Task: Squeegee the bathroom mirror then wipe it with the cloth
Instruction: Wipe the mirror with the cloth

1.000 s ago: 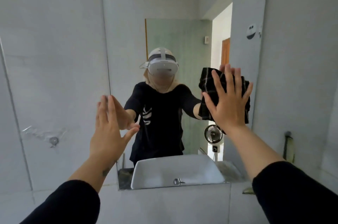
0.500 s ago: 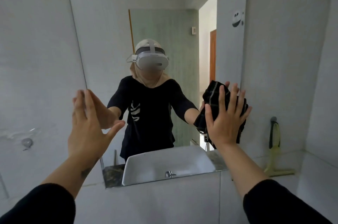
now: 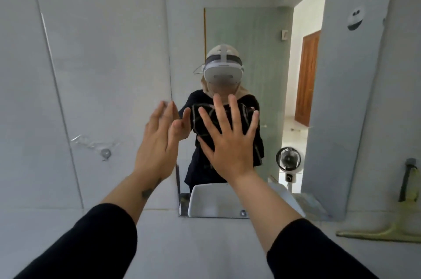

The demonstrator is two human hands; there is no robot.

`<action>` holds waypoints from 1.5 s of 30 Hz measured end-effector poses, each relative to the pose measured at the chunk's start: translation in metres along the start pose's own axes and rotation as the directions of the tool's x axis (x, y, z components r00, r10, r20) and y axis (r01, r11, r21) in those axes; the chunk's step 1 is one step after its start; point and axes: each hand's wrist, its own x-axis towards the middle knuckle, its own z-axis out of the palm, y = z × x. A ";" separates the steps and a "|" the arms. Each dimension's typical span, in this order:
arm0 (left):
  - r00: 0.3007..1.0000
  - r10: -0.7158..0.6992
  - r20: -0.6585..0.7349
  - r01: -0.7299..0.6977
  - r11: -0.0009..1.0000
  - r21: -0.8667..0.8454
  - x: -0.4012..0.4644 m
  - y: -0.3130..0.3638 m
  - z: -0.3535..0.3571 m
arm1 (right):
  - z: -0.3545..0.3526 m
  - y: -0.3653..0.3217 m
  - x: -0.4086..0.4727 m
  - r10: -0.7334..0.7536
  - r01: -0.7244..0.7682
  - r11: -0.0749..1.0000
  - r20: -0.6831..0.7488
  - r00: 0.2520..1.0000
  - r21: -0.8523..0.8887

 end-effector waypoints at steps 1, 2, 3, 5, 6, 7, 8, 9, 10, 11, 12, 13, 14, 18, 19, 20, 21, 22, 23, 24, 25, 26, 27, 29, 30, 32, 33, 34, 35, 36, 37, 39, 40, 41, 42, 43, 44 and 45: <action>1.000 0.011 0.000 -0.011 1.000 -0.019 0.000 -0.001 -0.002 | 0.003 -0.012 0.000 -0.037 0.037 0.999 0.003 0.999 0.001; 1.000 0.025 -0.006 -0.025 0.999 -0.037 -0.001 -0.003 -0.003 | 0.005 -0.022 -0.002 -0.068 0.068 0.998 0.004 0.998 0.005; 0.999 0.037 -0.019 -0.038 0.998 -0.050 -0.002 -0.004 -0.005 | 0.008 -0.031 -0.004 -0.092 0.092 0.996 0.005 0.996 0.008; 0.997 0.039 -0.063 -0.042 0.998 -0.043 -0.008 -0.006 -0.006 | 0.014 -0.043 -0.013 -0.136 0.136 0.991 0.008 0.991 0.002; 0.996 0.029 -0.081 -0.031 0.999 -0.025 -0.015 -0.010 -0.004 | 0.018 -0.047 -0.019 -0.167 0.167 0.986 0.011 0.986 0.001; 0.996 0.021 -0.090 -0.022 1.000 -0.006 -0.021 -0.013 -0.001 | 0.021 -0.049 -0.025 -0.203 0.203 0.979 0.011 0.979 -0.002; 0.996 0.019 -0.090 -0.018 1.000 0.015 -0.028 -0.017 0.003 | 0.023 -0.047 -0.031 -0.243 0.243 0.970 0.012 0.970 -0.012; 0.996 0.021 -0.083 -0.018 0.999 0.040 -0.035 -0.022 0.008 | 0.026 -0.045 -0.038 -0.281 0.281 0.959 0.018 0.960 -0.024; 0.997 0.029 -0.071 -0.024 0.998 0.066 -0.042 -0.027 0.014 | 0.028 -0.040 -0.044 -0.311 0.311 0.950 0.028 0.950 -0.034; 0.998 0.035 -0.052 -0.030 0.995 0.094 -0.048 -0.033 0.021 | 0.029 -0.033 -0.049 -0.327 0.329 0.944 0.040 0.944 -0.038; 0.999 0.039 -0.030 -0.035 0.992 0.123 -0.054 -0.038 0.027 | 0.029 -0.025 -0.055 -0.330 0.332 0.942 0.048 0.943 -0.039; 0.999 0.047 -0.009 -0.045 0.987 0.153 -0.059 -0.043 0.033 | 0.028 -0.015 -0.059 -0.322 0.325 0.945 0.054 0.945 -0.041; 0.999 0.051 0.014 -0.053 0.983 0.177 -0.063 -0.046 0.038 | 0.027 -0.005 -0.063 -0.308 0.311 0.949 0.058 0.950 -0.046; 0.993 0.037 0.115 -0.068 0.959 0.276 -0.072 -0.054 0.047 | 0.019 0.044 -0.078 -0.222 0.226 0.971 0.059 0.973 -0.080; 0.992 0.034 0.118 -0.068 0.952 0.299 -0.072 -0.055 0.048 | 0.018 0.057 -0.082 -0.190 0.194 0.977 0.056 0.980 -0.087; 0.993 0.034 0.114 -0.068 0.946 0.316 -0.072 -0.056 0.049 | 0.017 0.070 -0.086 -0.152 0.156 0.983 0.047 0.987 -0.093; 0.993 0.033 0.111 -0.068 0.943 0.327 -0.071 -0.055 0.050 | 0.016 0.084 -0.091 -0.110 0.113 0.989 0.036 0.993 -0.096; 0.993 0.032 0.111 -0.067 0.941 0.332 -0.070 -0.055 0.051 | 0.016 0.097 -0.096 -0.063 0.065 0.993 0.023 0.998 -0.097; 0.993 0.034 0.109 -0.068 0.941 0.332 -0.070 -0.054 0.051 | 0.015 0.109 -0.102 -0.012 0.013 0.995 0.011 1.000 -0.099; 0.994 0.038 0.105 -0.071 0.942 0.329 -0.071 -0.054 0.052 | 0.015 0.120 -0.108 0.044 -0.044 0.994 0.002 0.999 -0.096; 0.994 0.044 0.099 -0.074 0.942 0.328 -0.071 -0.053 0.052 | 0.014 0.130 -0.115 0.104 -0.104 0.991 -0.005 0.995 -0.086; 0.994 0.049 0.096 -0.078 0.941 0.329 -0.071 -0.052 0.052 | 0.014 0.139 -0.121 0.165 -0.166 0.984 -0.010 0.986 -0.070; 0.994 0.052 0.094 -0.080 0.941 0.329 -0.072 -0.051 0.052 | 0.015 0.146 -0.128 0.225 -0.226 0.973 -0.018 0.974 -0.055; 0.995 0.052 0.088 -0.078 0.944 0.320 -0.072 -0.050 0.052 | 0.018 0.156 -0.143 0.336 -0.337 0.941 -0.034 0.941 -0.037; 0.995 0.050 0.088 -0.075 0.947 0.314 -0.072 -0.050 0.052 | 0.020 0.159 -0.151 0.381 -0.382 0.924 -0.038 0.924 -0.030; 0.994 0.039 0.099 -0.067 0.949 0.306 -0.072 -0.050 0.051 | 0.024 0.160 -0.166 0.444 -0.445 0.895 -0.038 0.895 -0.019; 0.994 0.030 0.103 -0.060 0.949 0.308 -0.072 -0.050 0.050 | 0.027 0.158 -0.173 0.469 -0.470 0.883 -0.038 0.882 -0.014; 0.994 0.023 0.103 -0.054 0.948 0.313 -0.072 -0.050 0.049 | 0.030 0.154 -0.180 0.491 -0.492 0.871 -0.038 0.870 -0.011; 0.995 0.020 0.101 -0.051 0.947 0.318 -0.072 -0.050 0.049 | 0.033 0.148 -0.186 0.508 -0.509 0.861 -0.037 0.860 -0.013; 0.995 0.019 0.099 -0.050 0.945 0.324 -0.072 -0.050 0.048 | 0.037 0.140 -0.191 0.519 -0.520 0.854 -0.033 0.854 -0.017; 0.995 0.020 0.098 -0.051 0.943 0.330 -0.072 -0.049 0.047 | 0.041 0.129 -0.194 0.522 -0.523 0.852 -0.031 0.852 -0.022; 0.995 0.021 0.100 -0.054 0.939 0.338 -0.073 -0.048 0.046 | 0.048 0.107 -0.196 0.506 -0.507 0.862 -0.038 0.862 -0.028; 0.995 0.023 0.100 -0.056 0.938 0.342 -0.073 -0.048 0.046 | 0.051 0.095 -0.194 0.488 -0.489 0.872 -0.046 0.872 -0.027; 0.995 0.029 0.098 -0.062 0.937 0.343 -0.073 -0.048 0.045 | 0.054 0.084 -0.189 0.462 -0.464 0.886 -0.054 0.885 -0.024; 0.994 0.038 0.099 -0.069 0.939 0.337 -0.073 -0.048 0.044 | 0.055 0.072 -0.182 0.426 -0.428 0.904 -0.057 0.903 -0.019; 0.994 0.049 0.102 -0.080 0.943 0.323 -0.073 -0.049 0.043 | 0.056 0.060 -0.173 0.380 -0.382 0.924 -0.058 0.923 -0.013; 0.992 0.064 0.110 -0.095 0.948 0.303 -0.073 -0.050 0.041 | 0.056 0.047 -0.164 0.327 -0.328 0.945 -0.057 0.943 -0.006; 0.989 0.086 0.118 -0.116 0.952 0.282 -0.073 -0.052 0.039 | 0.055 0.035 -0.154 0.269 -0.269 0.963 -0.054 0.962 -0.001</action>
